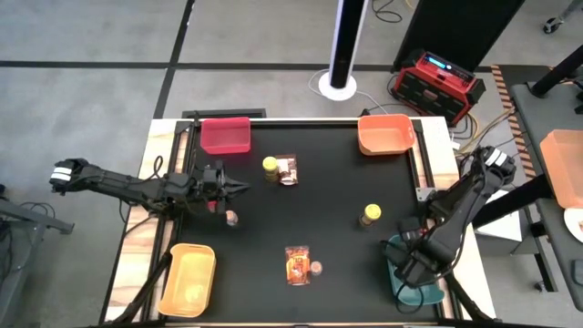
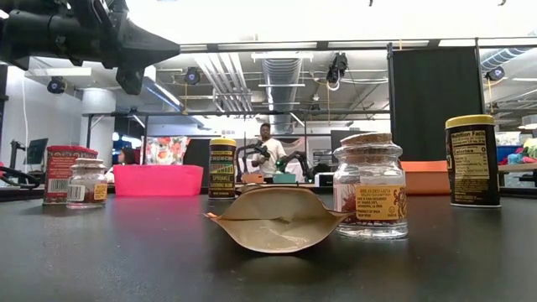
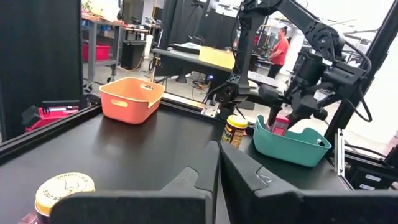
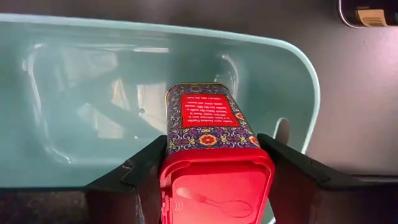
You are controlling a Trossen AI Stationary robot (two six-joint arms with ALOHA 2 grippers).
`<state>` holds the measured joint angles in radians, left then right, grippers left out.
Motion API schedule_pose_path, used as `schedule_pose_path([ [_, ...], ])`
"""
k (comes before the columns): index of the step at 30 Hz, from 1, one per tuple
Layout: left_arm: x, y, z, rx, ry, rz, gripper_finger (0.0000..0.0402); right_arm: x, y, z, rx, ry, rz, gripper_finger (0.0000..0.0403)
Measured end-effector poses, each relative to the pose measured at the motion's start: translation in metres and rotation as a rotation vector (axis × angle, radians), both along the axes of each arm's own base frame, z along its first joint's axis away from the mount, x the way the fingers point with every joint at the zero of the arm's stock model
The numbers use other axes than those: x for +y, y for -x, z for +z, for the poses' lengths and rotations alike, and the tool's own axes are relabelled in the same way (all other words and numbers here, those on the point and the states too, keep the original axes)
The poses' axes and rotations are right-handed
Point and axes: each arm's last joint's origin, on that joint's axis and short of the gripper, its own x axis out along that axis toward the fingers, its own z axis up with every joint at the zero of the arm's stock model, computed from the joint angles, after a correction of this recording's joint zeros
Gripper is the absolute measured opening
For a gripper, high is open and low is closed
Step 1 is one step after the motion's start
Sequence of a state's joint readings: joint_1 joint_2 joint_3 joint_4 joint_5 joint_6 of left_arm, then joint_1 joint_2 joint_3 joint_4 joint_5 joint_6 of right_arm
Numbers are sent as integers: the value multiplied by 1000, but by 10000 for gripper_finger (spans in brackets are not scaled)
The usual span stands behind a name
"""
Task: Sort spices by type
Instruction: Put the right red seasoning can into the blue bin
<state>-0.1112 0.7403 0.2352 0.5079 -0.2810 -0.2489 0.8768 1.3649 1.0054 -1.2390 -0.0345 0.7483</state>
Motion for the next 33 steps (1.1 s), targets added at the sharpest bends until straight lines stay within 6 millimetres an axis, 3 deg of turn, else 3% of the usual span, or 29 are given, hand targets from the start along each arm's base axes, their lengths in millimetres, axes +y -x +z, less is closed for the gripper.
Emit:
schedule_pose_path([
  [10, 0, 0, 0, 1, -3, 0, 0, 2, -2, -2, -7, -7, -4, 233],
  [29, 0, 0, 0, 1, -4, 0, 0, 2, 2, -2, 73, -41, -45, 216],
  [33, 0, 0, 0, 1, -4, 0, 0, 1, 1, -2, 60, -24, -70, 227],
])
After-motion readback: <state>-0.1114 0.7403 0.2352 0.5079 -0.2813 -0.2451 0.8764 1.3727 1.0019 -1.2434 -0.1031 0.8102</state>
